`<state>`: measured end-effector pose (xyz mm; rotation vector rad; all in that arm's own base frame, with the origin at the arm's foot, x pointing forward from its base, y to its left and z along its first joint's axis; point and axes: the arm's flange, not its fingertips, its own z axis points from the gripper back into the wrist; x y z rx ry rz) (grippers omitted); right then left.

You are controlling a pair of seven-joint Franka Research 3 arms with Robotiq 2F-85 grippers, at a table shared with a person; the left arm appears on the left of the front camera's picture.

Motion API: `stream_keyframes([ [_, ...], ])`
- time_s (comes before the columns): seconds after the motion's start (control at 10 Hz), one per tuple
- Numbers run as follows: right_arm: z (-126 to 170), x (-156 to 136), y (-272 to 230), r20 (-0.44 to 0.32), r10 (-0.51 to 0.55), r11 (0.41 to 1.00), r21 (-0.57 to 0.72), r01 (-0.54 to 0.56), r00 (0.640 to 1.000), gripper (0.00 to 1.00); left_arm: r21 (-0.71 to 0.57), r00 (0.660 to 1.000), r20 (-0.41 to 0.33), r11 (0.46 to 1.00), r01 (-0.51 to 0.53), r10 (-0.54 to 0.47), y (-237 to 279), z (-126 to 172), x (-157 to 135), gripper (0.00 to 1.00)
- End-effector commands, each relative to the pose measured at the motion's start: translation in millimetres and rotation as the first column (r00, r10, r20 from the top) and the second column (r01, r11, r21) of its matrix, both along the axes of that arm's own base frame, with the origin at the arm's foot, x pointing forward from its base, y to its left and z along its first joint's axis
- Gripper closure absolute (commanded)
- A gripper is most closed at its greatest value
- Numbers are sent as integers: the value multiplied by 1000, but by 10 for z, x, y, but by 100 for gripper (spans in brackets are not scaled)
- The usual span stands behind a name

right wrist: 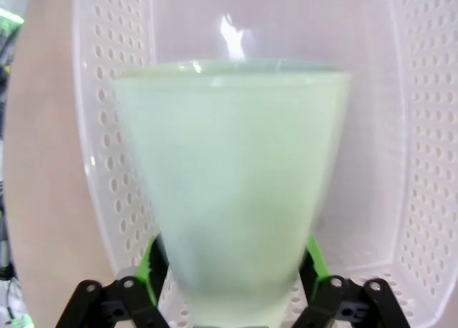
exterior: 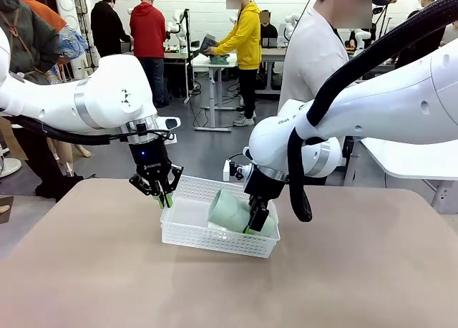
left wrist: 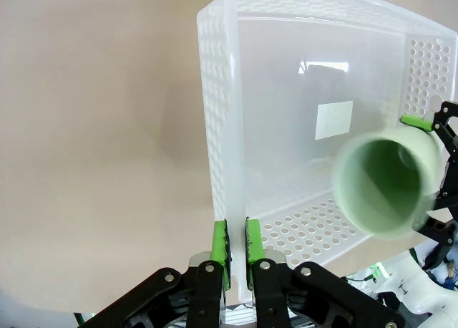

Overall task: Clean and organize the cups into the basket.
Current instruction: Pick up the Organizing basket and move it to the center of the table, then pick up the Reusable plastic cup from the right side of the table and place it inside the Organizing basket.

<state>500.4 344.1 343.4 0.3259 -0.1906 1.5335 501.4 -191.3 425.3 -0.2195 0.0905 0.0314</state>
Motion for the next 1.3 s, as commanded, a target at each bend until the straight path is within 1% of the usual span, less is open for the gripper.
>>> stream_keyframes([
  [0.0, 32, 45, 13, -14, -5, 1000, -6, 5, 1000, 0, 0, 1000, 10, 1000, -6, 6, -3, 5, -6, 100],
  [0.2, 86, 33, -31, -12, -3, 1000, 21, 4, 1000, 0, 0, 1000, 10, 1000, -6, 6, -3, 5, -6, 100],
  [0.3, 176, 12, -83, -5, -2, 999, 48, 2, 1000, 0, 0, 1000, 10, 1000, -6, 6, -3, 5, -6, 100],
  [0.5, 469, -49, -260, 32, -7, 990, 138, 3, 999, 0, 0, 1000, 10, 1000, -6, 6, -3, 5, -6, 100],
  [0.6, 703, -127, -435, 64, 2, 974, 225, -16, 998, 0, 0, 1000, 10, 1000, -6, 6, -3, 5, -6, 100],
  [0.7, 958, -251, -682, 94, 5, 945, 326, -35, 996, 0, 0, 1000, 10, 1000, -6, 6, -3, 5, -6, 100],
  [0.8, 1184, -388, -998, 125, -1, 903, 426, -53, 992, 0, 0, 1000, 10, 1000, -6, 6, -3, 5, -6, 100],
  [0.9, 1370, -536, -1428, 160, -26, 849, 524, -63, 987, 0, 0, 1000, 10, 1000, -6, 6, -3, 5, -6, 100],
  [1.0, 1463, -652, -1831, 179, -52, 798, 599, -67, 982, 0, 0, 1000, 10, 1000, -6, 6, -3, 5, -6, 100],
  [1.2, 1442, -842, -2607, 183, -134, 718, 695, -32, 974, 0, 0, 1000, 10, 1000, -6, 6, -3, 5, -6, 100],
])
